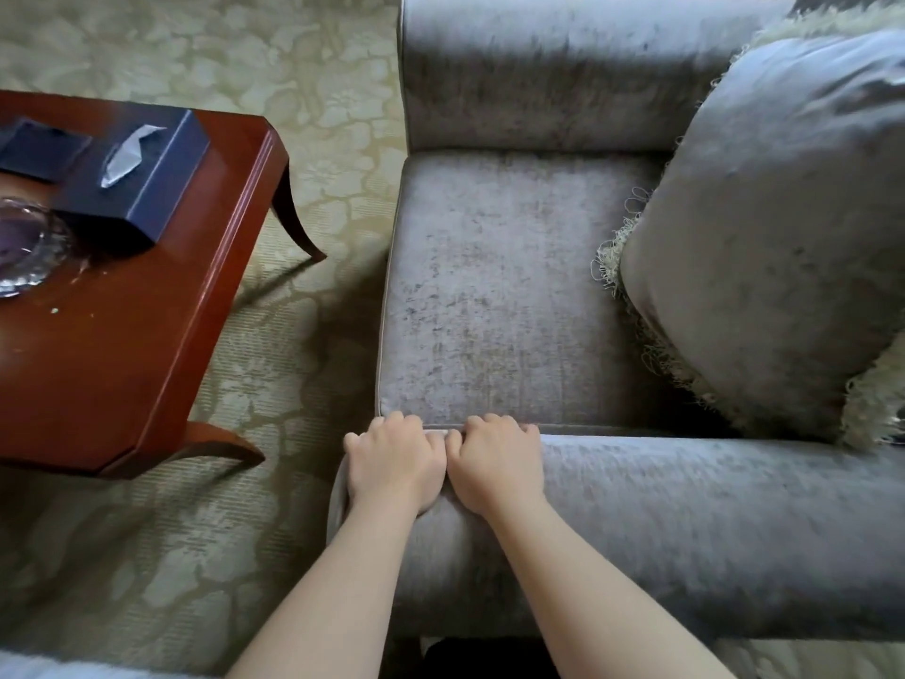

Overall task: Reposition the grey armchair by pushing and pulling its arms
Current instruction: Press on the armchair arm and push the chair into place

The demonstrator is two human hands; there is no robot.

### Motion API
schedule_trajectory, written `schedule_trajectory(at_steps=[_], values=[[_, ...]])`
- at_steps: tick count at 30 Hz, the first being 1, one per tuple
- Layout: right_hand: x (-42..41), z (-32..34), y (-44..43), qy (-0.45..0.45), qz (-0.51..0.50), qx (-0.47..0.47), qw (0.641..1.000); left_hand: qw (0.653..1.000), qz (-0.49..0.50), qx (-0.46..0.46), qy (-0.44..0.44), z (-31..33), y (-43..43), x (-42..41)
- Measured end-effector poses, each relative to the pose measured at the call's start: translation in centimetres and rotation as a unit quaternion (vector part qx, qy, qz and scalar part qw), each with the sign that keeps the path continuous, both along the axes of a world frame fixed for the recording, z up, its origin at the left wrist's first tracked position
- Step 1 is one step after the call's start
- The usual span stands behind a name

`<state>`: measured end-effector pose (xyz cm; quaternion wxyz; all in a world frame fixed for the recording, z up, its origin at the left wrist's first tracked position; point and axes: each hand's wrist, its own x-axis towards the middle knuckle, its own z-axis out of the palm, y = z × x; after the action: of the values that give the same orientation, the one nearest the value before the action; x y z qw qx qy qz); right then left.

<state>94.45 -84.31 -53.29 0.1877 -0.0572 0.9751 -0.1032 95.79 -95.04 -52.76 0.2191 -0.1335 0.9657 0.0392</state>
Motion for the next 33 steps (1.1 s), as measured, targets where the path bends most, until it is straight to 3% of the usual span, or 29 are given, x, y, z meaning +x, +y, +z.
schedule_trajectory(at_steps=[6,12,16,19,24,26,28,33], values=[[-0.2,-0.4,-0.1,-0.022,-0.016,-0.04,0.999,1.0,-0.004,-0.019,0.001,-0.4,-0.2,0.0],[-0.9,1.0,1.6,-0.12,0.029,-0.1,0.987,0.999,-0.002,-0.007,-0.048,0.7,0.2,-0.5],[-0.5,2.8,10.0,-0.043,0.02,-0.146,0.988,0.985,0.028,-0.096,-0.141,1.9,2.4,-2.0],[-0.1,3.1,21.9,0.015,-0.005,-0.075,0.997,0.983,0.074,-0.067,-0.156,1.9,9.7,-3.9],[-0.1,3.8,40.8,0.062,-0.111,0.003,0.992,0.988,-0.072,0.103,-0.092,2.3,32.2,-5.5],[-1.2,3.3,43.9,0.026,-0.113,0.007,0.993,0.974,-0.14,0.168,-0.064,2.8,40.8,-4.6],[-2.4,2.8,44.5,-0.017,-0.102,0.021,0.994,0.97,-0.129,0.202,-0.026,2.8,45.3,-4.3],[-5.0,3.3,43.9,-0.079,-0.026,0.02,0.996,0.976,-0.11,0.188,0.002,1.1,45.0,-5.2]])
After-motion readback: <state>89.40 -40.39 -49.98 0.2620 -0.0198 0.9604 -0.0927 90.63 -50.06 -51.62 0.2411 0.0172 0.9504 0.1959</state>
